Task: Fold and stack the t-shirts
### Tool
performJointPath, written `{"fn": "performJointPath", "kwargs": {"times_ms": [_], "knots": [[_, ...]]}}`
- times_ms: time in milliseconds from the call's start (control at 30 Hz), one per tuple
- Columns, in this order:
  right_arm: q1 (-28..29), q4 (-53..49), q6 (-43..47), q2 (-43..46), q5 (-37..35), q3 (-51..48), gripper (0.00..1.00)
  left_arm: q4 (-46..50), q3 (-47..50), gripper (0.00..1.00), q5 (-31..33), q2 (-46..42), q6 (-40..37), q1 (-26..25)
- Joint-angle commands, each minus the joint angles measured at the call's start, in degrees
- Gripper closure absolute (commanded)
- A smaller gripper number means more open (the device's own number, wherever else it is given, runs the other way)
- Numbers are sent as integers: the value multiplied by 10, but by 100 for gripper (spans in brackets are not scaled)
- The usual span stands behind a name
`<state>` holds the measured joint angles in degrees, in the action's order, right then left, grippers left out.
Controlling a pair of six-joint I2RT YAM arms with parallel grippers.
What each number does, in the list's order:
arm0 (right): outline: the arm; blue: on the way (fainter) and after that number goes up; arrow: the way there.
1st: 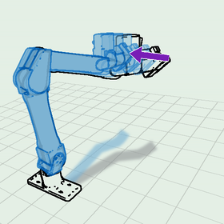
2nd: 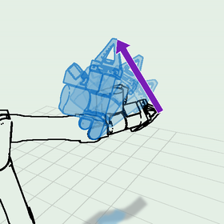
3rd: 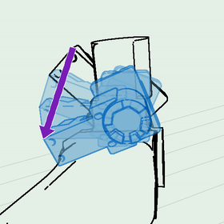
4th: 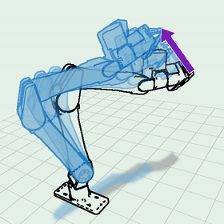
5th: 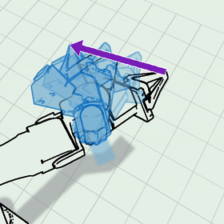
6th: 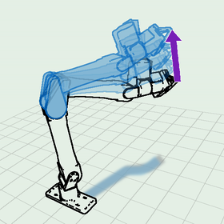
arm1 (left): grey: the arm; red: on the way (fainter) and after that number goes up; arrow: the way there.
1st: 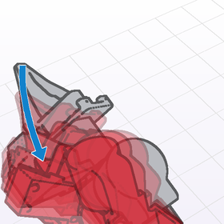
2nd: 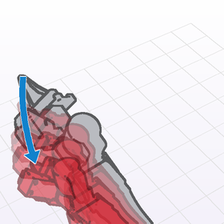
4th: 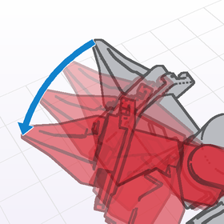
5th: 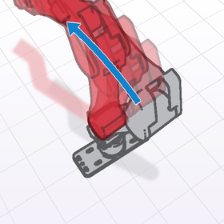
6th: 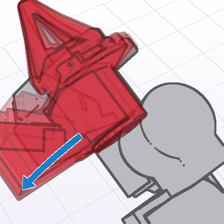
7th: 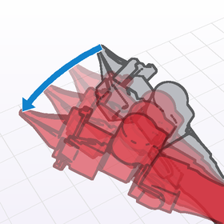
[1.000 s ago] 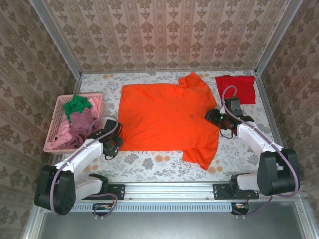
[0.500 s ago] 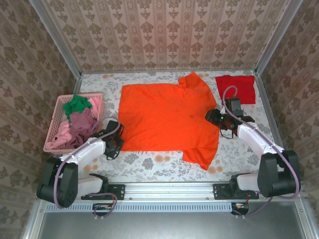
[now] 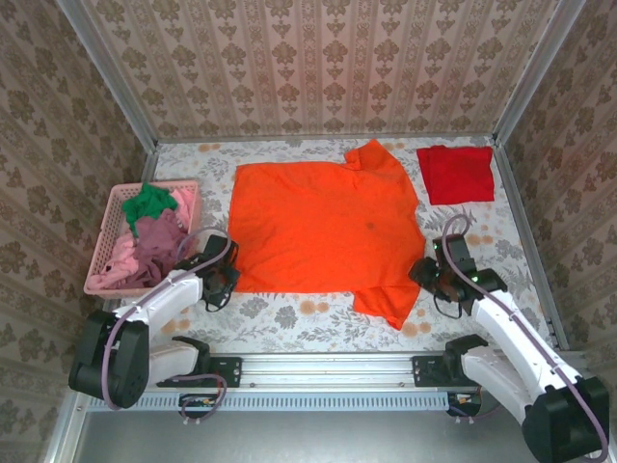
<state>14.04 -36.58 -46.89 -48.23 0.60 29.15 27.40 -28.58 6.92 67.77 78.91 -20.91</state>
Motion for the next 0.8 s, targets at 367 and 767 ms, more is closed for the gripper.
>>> {"fn": "performJointPath", "kwargs": {"times_ms": [367,767], "knots": [[103,42,-72,-81,67,-75,73,8,21,100,27,0,16,-1],[103,2,-75,-55,34,-66,100,21,21,100,32,-17,20,-3]]}}
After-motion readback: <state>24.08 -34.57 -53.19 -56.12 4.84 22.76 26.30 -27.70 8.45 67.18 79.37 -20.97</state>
